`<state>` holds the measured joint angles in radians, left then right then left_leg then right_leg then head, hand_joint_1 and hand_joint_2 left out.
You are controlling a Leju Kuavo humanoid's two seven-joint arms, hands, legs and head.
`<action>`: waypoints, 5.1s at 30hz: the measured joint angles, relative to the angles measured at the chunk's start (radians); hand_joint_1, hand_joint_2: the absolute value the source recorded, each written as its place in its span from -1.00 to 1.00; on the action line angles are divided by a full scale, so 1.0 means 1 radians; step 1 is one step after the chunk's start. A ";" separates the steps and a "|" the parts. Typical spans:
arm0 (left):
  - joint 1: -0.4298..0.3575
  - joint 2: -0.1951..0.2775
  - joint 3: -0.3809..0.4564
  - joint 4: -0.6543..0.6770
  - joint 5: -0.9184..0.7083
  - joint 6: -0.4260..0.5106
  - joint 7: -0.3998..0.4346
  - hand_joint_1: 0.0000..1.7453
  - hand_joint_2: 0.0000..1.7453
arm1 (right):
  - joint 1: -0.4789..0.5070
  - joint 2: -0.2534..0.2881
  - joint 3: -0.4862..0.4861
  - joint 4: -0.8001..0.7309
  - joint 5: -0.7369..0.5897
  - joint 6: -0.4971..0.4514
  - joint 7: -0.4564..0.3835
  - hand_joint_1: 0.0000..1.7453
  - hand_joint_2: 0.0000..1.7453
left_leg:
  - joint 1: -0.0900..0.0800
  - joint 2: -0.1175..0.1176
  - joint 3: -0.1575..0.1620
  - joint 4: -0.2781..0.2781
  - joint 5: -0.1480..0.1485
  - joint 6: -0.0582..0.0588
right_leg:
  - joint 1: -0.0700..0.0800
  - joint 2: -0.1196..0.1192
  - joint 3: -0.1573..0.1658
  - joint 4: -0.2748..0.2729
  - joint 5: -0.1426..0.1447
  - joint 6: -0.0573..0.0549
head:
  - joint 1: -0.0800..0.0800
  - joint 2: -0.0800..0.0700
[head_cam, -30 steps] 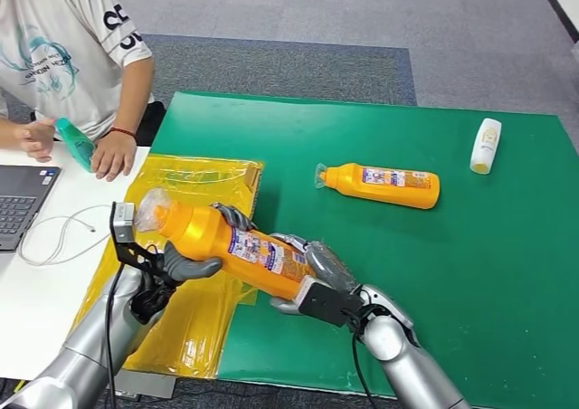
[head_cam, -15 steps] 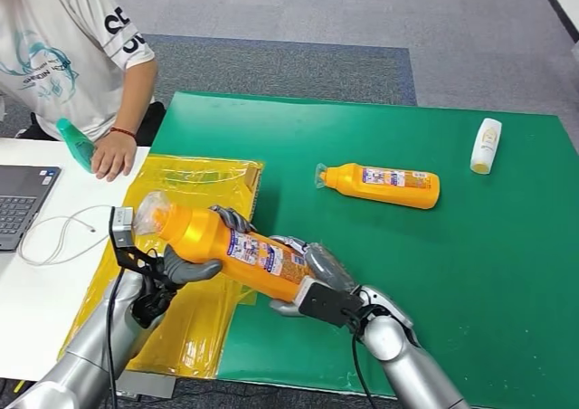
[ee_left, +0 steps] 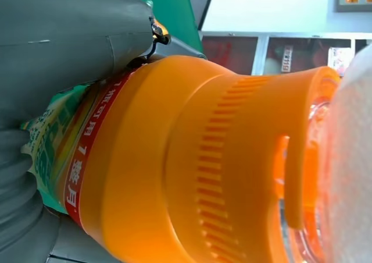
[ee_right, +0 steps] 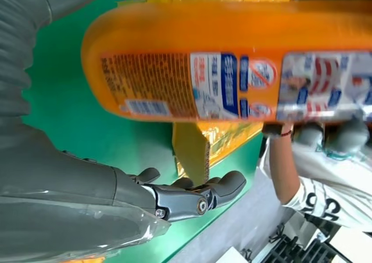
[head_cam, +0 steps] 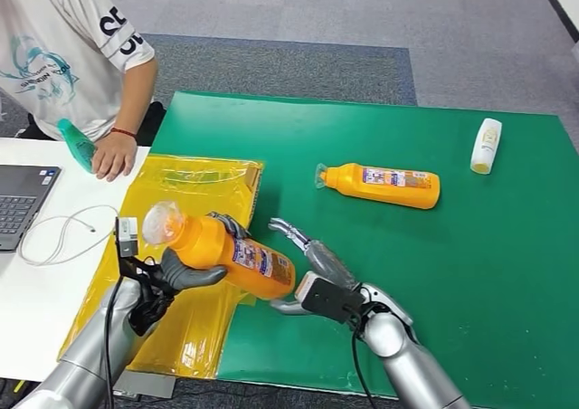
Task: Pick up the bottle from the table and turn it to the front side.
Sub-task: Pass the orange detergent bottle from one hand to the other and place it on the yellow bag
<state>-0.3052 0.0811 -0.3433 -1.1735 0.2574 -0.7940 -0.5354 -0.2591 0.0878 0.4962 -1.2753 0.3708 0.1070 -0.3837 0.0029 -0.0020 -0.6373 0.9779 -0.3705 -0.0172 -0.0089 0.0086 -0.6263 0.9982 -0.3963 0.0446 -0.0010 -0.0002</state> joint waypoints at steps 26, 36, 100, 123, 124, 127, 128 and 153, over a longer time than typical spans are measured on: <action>0.142 0.025 -0.012 -0.394 -0.586 0.492 0.030 1.00 1.00 | 0.090 0.012 -0.181 -0.002 0.013 -0.034 0.035 -1.00 1.00 | 0.000 0.000 -0.001 0.000 0.000 0.000 | 0.000 0.000 -0.001 0.000 0.000 0.000 | 0.000 0.000; 0.086 0.058 -0.031 -0.373 -0.567 0.481 0.071 1.00 1.00 | 0.087 0.021 -0.215 -0.002 0.008 -0.031 0.031 -1.00 1.00 | 0.000 0.000 -0.001 0.000 0.000 0.000 | 0.000 0.000 -0.001 0.000 0.000 0.000 | 0.000 0.000; -0.572 0.664 -0.451 -0.004 0.476 -0.145 0.588 1.00 1.00 | -0.077 0.088 -0.187 0.138 -0.132 -0.026 -0.045 -1.00 1.00 | 0.006 0.001 -0.012 0.000 0.009 -0.008 | 0.006 0.002 -0.015 0.002 0.008 -0.008 | 0.000 0.000; -1.189 0.760 -1.056 -0.046 0.816 -0.112 0.849 1.00 1.00 | -0.110 0.108 -0.173 0.207 -0.151 -0.021 -0.048 -1.00 1.00 | 0.006 0.001 -0.012 0.000 0.010 -0.009 | 0.006 0.002 -0.013 0.002 0.010 -0.008 | 0.000 0.000; -1.196 0.762 -1.067 -0.047 0.817 -0.111 0.847 1.00 1.00 | -0.111 0.109 -0.172 0.207 -0.151 -0.021 -0.048 -1.00 1.00 | 0.006 0.001 -0.012 0.000 0.010 -0.009 | 0.006 0.002 -0.013 0.002 0.010 -0.008 | 0.000 0.000; -1.220 0.770 -1.098 -0.061 0.820 -0.110 0.840 1.00 1.00 | -0.111 0.110 -0.169 0.209 -0.151 -0.021 -0.047 -1.00 1.00 | 0.006 0.001 -0.012 0.000 0.010 -0.009 | 0.006 0.002 -0.013 0.002 0.010 -0.008 | 0.000 0.000; -1.227 0.774 -1.107 -0.067 0.820 -0.111 0.842 1.00 1.00 | -0.111 0.110 -0.169 0.209 -0.151 -0.021 -0.046 -1.00 1.00 | 0.006 0.001 -0.012 0.000 0.010 -0.009 | 0.006 0.002 -0.013 0.002 0.010 -0.008 | 0.000 0.000; -1.048 0.499 -1.183 0.106 0.014 0.020 0.532 1.00 -1.00 | -0.102 0.146 -0.197 0.173 -0.267 0.070 -0.045 -1.00 1.00 | 0.006 0.000 -0.013 0.000 0.012 -0.007 | 0.006 0.000 -0.014 0.001 0.012 -0.009 | 0.000 0.000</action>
<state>-1.3530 0.5800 -1.5262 -1.0674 0.2718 -0.7740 -0.0037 -0.3615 0.2340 0.2995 -1.1021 0.1041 0.1772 -0.4292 0.0086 -0.0018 -0.6502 0.9782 -0.3582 -0.0247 -0.0031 0.0088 -0.6403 0.9995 -0.3843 0.0357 -0.0010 -0.0001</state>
